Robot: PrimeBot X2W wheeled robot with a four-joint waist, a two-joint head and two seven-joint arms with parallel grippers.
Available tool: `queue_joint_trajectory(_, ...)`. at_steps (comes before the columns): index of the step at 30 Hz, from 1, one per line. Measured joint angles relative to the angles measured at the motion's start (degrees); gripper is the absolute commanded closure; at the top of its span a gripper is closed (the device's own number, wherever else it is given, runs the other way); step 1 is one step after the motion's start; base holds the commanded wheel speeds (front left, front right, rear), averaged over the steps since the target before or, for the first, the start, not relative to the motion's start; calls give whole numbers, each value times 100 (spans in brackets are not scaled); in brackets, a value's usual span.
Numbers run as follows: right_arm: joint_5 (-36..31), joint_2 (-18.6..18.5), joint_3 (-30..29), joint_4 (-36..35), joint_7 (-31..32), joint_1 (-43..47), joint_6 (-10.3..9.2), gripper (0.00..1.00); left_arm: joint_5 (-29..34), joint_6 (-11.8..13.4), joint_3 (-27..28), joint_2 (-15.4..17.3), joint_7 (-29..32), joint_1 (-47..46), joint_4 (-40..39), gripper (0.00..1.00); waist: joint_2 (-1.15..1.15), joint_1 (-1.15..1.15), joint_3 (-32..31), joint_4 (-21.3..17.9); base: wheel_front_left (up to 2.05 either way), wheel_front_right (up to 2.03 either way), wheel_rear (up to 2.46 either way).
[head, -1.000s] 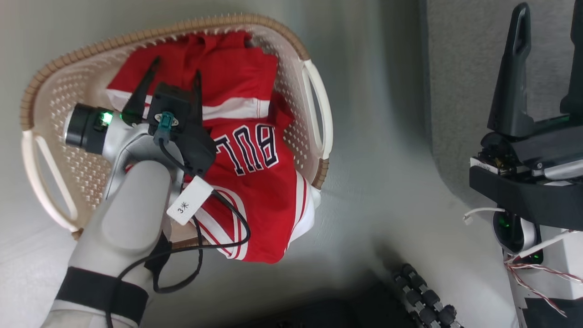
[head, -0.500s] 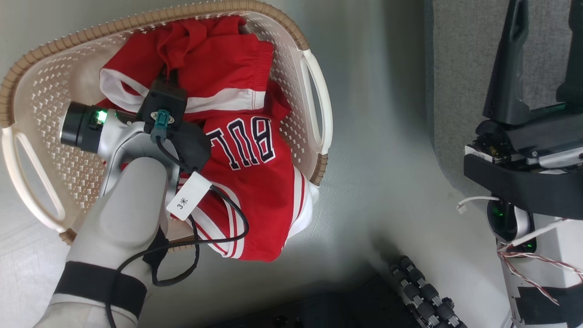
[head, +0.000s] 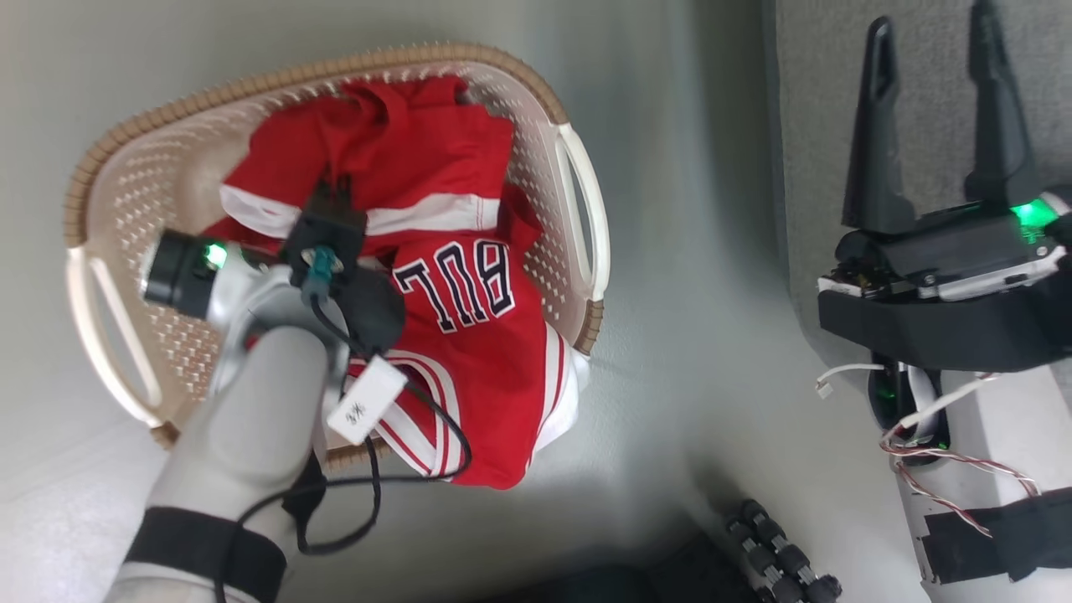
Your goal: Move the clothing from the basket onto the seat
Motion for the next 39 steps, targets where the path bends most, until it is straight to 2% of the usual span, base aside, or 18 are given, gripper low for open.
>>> queue_joint_trajectory(6,0,2,-29,374,5,22,65,0,-43,-110,-222,-34,-53,148,-22,100,0,0,-369,114,0,0,0)
queue_joint_trajectory(9,0,-7,-102,526,5,54,74,0,-65,-280,-454,-31,-82,163,-131,100,0,0,-568,197,0,0,0)
queue_joint_trajectory(14,3,-37,-178,888,7,83,172,0,-442,-485,-1095,-38,-85,267,-611,100,0,0,-986,391,0,0,0)
queue_joint_trajectory(22,20,-108,-328,1302,7,254,215,0,-815,-662,-1543,-40,-86,314,-1058,100,0,0,-1566,670,0,0,0)
queue_joint_trajectory(29,52,-104,-399,1685,8,353,267,0,-995,-902,-1712,-43,-86,272,-1229,100,0,0,-2100,886,0,0,0)
queue_joint_trajectory(39,53,-91,-403,2136,8,501,368,0,-1343,-1110,-1728,-57,-86,-11,-1424,100,0,-1,-2870,1112,0,0,0)
